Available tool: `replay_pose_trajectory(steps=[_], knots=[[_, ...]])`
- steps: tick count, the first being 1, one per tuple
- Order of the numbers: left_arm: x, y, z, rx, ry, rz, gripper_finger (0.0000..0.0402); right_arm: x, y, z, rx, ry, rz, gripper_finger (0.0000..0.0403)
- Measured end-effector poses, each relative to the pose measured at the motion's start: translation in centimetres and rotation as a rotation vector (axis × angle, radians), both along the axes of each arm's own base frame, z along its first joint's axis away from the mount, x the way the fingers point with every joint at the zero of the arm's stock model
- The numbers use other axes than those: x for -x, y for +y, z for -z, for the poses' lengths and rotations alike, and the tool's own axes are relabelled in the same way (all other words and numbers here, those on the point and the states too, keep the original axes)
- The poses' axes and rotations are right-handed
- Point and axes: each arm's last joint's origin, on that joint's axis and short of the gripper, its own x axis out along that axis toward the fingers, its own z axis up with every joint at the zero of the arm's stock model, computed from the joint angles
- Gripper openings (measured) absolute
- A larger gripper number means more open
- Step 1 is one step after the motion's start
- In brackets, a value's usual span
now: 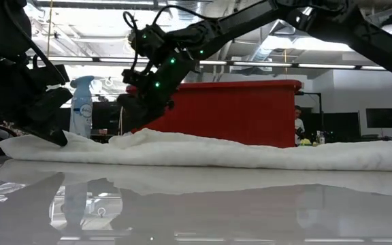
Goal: Fold Laundry from Bin
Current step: Fold the white shirt
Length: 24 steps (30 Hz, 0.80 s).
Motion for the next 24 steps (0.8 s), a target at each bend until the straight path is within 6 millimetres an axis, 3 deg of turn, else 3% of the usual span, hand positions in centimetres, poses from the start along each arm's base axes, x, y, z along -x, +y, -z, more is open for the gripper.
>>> replay_pose_trajectory(steps=[9, 16, 20, 24], knots=[[-0.1, 0.0, 0.0, -0.002, -0.005, 0.007, 0.0, 0.2, -0.5, 0.2, -0.033, 0.02, -0.012, 0.024], [-0.1, 0.0, 0.0, -0.005, -0.006, 0.005, 0.0, 0.0, -0.3, 0.9, -0.079, 0.012, -0.066, 0.0192], [-0.1, 0.0, 0.0, -0.003, -0.008, 0.005, 0.0, -0.1, -0.3, 1.9, -0.089, 0.043, -0.069, 0.0153], [-0.1, -0.1, 0.0, -0.001, -0.008, 0.011, 0.0, 0.0, -0.3, 2.0, -0.09, 0.053, -0.068, 0.0077]])
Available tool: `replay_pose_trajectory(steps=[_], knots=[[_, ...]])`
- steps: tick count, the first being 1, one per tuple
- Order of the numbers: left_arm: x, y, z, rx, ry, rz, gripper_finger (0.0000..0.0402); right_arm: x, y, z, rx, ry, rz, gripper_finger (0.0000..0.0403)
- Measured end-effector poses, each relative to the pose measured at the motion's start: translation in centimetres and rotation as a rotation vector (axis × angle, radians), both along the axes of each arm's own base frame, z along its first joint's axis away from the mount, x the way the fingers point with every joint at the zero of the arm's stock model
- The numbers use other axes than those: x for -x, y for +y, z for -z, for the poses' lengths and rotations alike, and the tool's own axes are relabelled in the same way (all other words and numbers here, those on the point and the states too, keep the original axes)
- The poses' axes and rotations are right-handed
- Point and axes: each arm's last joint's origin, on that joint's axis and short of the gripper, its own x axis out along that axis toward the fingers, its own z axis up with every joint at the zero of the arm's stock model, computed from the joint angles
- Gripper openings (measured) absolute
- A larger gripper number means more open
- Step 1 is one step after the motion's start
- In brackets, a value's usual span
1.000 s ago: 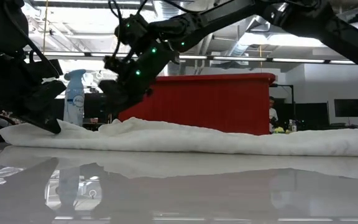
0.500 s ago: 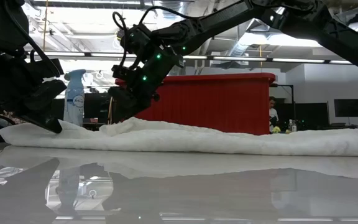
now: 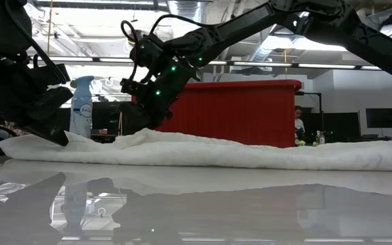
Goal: Fold Laundry from Bin
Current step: Fold the white shirt
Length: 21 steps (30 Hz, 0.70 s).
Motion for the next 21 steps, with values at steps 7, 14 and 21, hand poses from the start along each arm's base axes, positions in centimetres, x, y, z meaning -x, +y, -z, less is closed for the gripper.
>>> replay_pose_trajectory(steps=[7, 14, 21], knots=[[0.0, 0.0, 0.0, 0.001, 0.0, -0.001, 0.0, 0.0, 0.2, -0.2, 0.009, -0.003, -0.011, 0.002], [0.0, 0.0, 0.0, -0.009, 0.003, 0.005, 0.0, 0.1, 0.1, -0.3, 0.057, 0.018, 0.038, 0.0014], [0.0, 0.0, 0.0, -0.018, -0.001, 0.004, 0.0, 0.7, 0.1, -2.4, 0.081, 0.001, 0.061, 0.0014]])
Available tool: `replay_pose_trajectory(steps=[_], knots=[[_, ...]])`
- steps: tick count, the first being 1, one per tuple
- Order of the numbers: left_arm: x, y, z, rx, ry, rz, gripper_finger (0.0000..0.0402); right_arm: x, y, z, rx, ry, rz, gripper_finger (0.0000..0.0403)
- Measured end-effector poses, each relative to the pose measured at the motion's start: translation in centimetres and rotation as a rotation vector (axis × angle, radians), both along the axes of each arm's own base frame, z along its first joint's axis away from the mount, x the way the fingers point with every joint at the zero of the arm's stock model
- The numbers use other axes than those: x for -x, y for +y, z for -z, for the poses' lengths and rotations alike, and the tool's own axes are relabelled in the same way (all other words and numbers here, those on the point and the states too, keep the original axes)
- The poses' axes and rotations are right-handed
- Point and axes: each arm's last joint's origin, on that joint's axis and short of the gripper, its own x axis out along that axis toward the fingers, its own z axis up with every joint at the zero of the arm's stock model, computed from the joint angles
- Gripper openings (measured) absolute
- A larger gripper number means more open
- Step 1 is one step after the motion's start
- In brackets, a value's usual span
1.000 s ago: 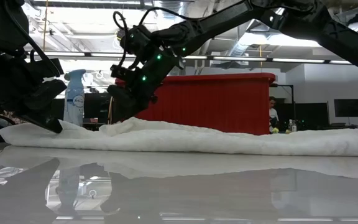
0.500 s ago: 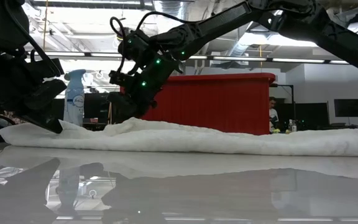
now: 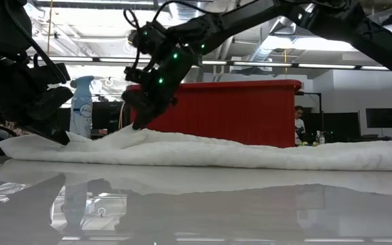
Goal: Fold Laundry from Bin
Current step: Fold the white shirt
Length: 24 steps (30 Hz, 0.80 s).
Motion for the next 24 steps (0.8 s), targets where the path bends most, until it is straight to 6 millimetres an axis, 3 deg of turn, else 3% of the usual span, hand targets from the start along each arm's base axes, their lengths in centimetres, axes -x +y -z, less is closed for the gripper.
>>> replay_pose_trajectory(steps=[5, 17, 24], knots=[[0.0, 0.0, 0.0, 0.0, 0.0, 0.0, 0.0, 0.7, 0.0, -1.5, 0.02, 0.015, 0.024, 0.0014], [0.0, 0.0, 0.0, 0.015, -0.006, -0.008, 0.0, 1.6, -0.4, -1.3, 0.1, 0.119, 0.114, 0.0014], [-1.0, -0.6, -1.9, 0.015, -0.026, 0.064, 0.0, 2.0, -0.4, -2.2, 0.099, 0.12, 0.114, 0.0014]])
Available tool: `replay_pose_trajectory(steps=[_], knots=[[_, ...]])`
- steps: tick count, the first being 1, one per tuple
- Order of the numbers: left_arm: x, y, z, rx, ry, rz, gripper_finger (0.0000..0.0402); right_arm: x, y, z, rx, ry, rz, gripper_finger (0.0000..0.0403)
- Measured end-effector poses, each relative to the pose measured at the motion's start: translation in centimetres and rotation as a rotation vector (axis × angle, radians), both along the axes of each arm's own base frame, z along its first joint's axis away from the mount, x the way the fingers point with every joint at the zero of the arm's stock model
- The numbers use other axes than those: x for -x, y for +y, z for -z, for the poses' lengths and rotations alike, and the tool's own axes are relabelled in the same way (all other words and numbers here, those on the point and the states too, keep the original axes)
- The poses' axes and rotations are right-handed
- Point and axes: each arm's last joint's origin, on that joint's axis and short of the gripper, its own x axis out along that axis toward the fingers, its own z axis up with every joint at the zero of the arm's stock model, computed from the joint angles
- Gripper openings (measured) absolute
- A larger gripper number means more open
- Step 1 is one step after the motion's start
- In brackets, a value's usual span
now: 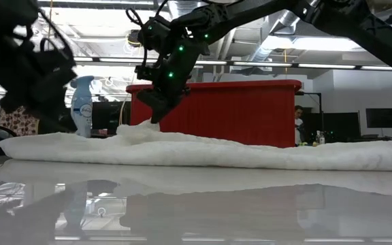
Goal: Fold Laundry from Bin
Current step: Fold the white shirt
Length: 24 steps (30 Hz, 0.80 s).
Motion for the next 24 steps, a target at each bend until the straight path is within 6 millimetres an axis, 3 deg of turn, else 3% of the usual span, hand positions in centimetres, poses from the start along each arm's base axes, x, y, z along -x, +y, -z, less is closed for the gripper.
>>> replay_pose_trajectory(steps=[10, 17, 24], knots=[[-0.1, -0.9, -2.2, -0.049, -0.098, 0.062, 0.0, 0.2, 0.0, 0.1, -0.004, 0.019, 0.001, 0.0014], [1.9, -1.1, 1.3, 0.029, -0.179, 0.063, 0.0, 0.2, -0.1, 0.1, -0.005, 0.022, -0.004, 0.0014], [3.9, 0.5, 3.7, -0.03, -0.276, -0.058, 0.0, 0.1, 0.0, 0.1, -0.035, 0.019, -0.032, 0.0014]])
